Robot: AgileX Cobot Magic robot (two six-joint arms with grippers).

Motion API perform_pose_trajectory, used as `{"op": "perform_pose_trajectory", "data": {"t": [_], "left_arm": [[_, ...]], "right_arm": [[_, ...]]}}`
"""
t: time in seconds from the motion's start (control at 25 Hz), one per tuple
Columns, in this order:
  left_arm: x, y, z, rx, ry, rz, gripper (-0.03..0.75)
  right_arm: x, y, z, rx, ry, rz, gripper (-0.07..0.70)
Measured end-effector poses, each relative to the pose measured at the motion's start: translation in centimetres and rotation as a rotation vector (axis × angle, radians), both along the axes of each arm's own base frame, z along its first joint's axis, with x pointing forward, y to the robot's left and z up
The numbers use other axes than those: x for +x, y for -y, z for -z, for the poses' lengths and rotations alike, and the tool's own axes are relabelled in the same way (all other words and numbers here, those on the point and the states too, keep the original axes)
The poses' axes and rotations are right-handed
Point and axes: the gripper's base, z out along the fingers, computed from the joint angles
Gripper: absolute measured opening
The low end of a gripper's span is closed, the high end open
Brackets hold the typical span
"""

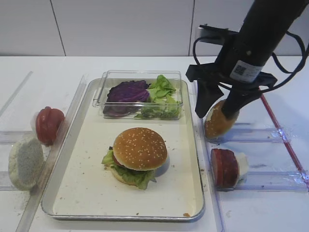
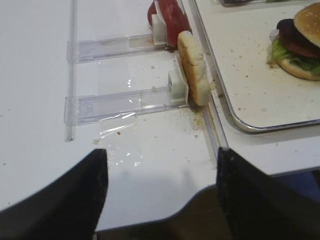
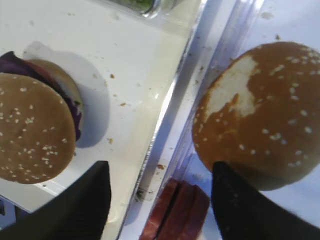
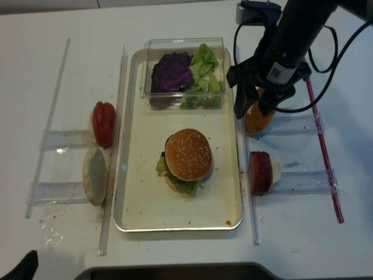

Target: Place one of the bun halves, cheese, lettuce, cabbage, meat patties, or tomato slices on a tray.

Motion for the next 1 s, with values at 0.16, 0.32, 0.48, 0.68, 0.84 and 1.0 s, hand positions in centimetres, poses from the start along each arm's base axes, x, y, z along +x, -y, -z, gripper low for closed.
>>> {"op": "perform_pose_trajectory", "data": {"t": [0.16, 0.32, 0.48, 0.68, 0.84, 1.0], "left_arm": [[0.0, 0.0, 0.0, 0.000, 0.000, 0.000, 0.428], [0.0, 0.0, 0.0, 0.000, 0.000, 0.000, 0.428], [0.0, 0.0, 0.0, 0.000, 0.000, 0.000, 0.428], [0.0, 0.0, 0.0, 0.000, 0.000, 0.000, 0.429], [0.0, 0.0, 0.0, 0.000, 0.000, 0.000, 0.428], [0.0, 0.0, 0.0, 0.000, 0.000, 0.000, 0.428]], "right_arm": [[0.0, 0.5, -0.2, -0.052, 0.023, -0.010, 0.457], [-0.4, 1.5, -1.3, -0.100, 0.072, -0.014, 0.457], [-0.2, 3.9, -2.6, -0.096, 0.104, 0.058, 0.457], [-0.5, 7.1, -4.4, -0.124, 0.163, 0.138, 0.457], [-1.3, 8.2, -5.8, -0.174, 0.214, 0.143, 0.457], [-2.3, 8.3, -7.4, -0.165, 0.258, 0.146, 0.457]]}}
